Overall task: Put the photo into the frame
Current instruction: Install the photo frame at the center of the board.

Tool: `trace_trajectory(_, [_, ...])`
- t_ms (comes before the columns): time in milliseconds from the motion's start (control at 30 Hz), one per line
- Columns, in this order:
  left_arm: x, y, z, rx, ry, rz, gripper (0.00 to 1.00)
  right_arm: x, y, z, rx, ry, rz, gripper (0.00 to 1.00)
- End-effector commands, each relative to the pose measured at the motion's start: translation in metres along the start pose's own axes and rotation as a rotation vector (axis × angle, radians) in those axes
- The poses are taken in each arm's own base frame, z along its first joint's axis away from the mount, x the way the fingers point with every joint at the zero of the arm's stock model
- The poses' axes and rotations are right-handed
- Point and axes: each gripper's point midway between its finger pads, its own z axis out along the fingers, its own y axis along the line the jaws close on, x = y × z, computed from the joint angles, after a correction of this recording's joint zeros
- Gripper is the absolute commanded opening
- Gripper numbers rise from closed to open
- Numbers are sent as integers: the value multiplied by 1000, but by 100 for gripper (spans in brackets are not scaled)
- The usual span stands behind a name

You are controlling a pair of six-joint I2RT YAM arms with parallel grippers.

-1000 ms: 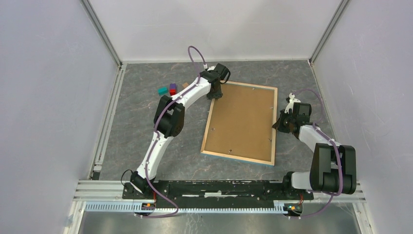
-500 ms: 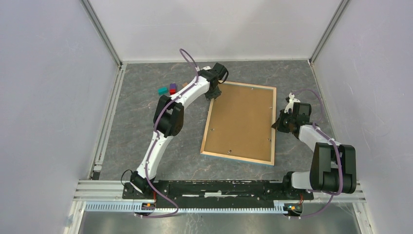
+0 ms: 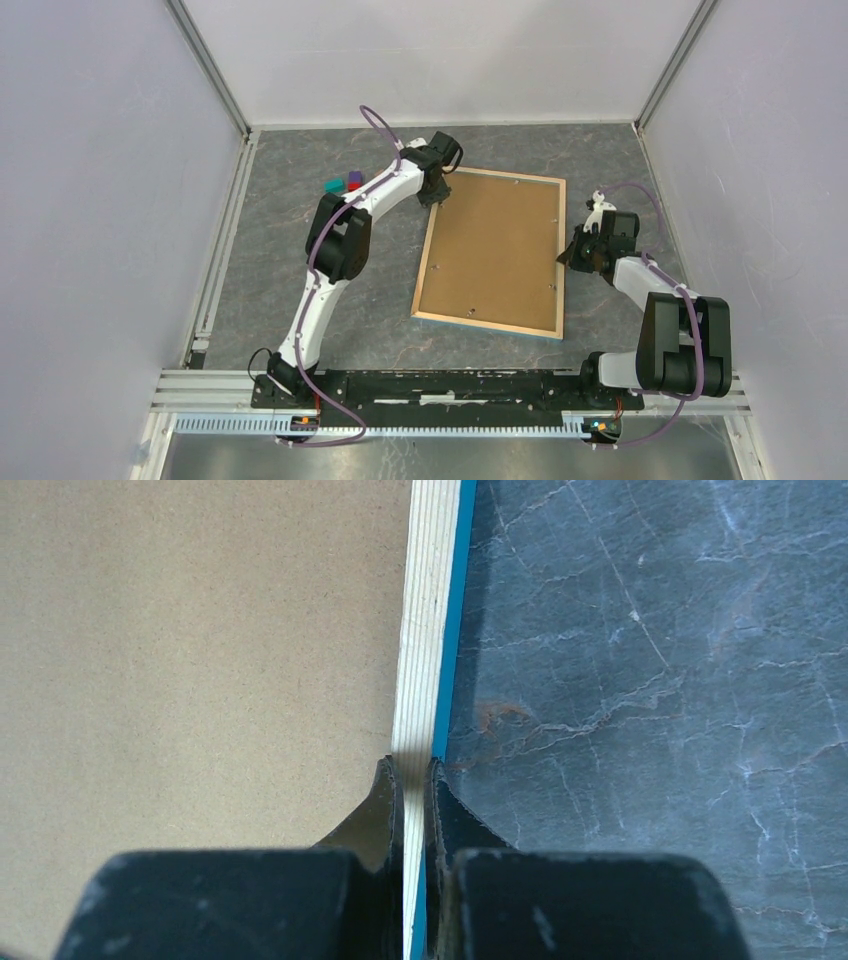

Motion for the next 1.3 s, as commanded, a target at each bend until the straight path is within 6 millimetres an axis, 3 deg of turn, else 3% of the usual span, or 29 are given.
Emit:
trace_trajectory(0, [8, 26, -1, -70, -14, 143, 38, 18, 11, 1, -61, 50, -3, 0])
trace_trajectory(267, [23, 25, 1, -85, 18, 201, 58, 17, 13, 1, -75, 47, -2, 0])
trace_trajectory(500, [32, 34, -2, -138, 14, 191, 56, 17, 14, 0, -80, 41, -3, 0])
trace_trajectory(733, [49, 34, -3, -97, 81, 189, 69, 18, 16, 0, -90, 43, 1, 0])
trace_trajectory(833, [60, 37, -2, -82, 114, 161, 66, 17, 16, 0, -92, 41, 2, 0])
trace_trajectory(967, [72, 42, 4, -89, 146, 125, 44, 17, 17, 0, -95, 42, 3, 0])
trace_trajectory(1100, [73, 49, 14, -110, 163, 91, 32, 17, 17, 0, -95, 40, 2, 0])
trace_trajectory(1167, [69, 51, 18, -107, 178, 71, 33, 17, 17, -1, -94, 40, 1, 0])
trace_trajectory(1267, [58, 42, 16, -77, 157, 122, 53, 18, 17, 0, -94, 43, 1, 0])
